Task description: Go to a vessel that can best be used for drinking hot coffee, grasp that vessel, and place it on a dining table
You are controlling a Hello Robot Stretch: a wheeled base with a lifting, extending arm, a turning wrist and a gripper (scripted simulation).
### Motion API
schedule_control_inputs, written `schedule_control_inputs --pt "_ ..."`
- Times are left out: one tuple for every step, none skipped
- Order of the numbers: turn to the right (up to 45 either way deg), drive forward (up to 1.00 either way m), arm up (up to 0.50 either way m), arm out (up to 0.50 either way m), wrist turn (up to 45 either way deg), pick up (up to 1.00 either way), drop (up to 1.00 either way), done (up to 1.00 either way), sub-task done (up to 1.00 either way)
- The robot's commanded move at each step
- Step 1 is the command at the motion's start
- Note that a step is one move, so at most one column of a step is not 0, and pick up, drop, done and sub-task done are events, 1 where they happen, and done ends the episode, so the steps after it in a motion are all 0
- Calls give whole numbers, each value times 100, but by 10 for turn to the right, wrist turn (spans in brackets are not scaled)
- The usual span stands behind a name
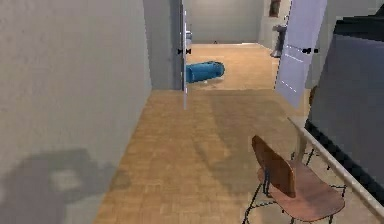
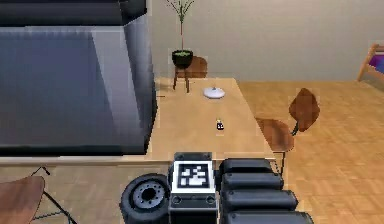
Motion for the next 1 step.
schedule_control_inputs --pt "450 0 0 0 0 0 0 0 0"
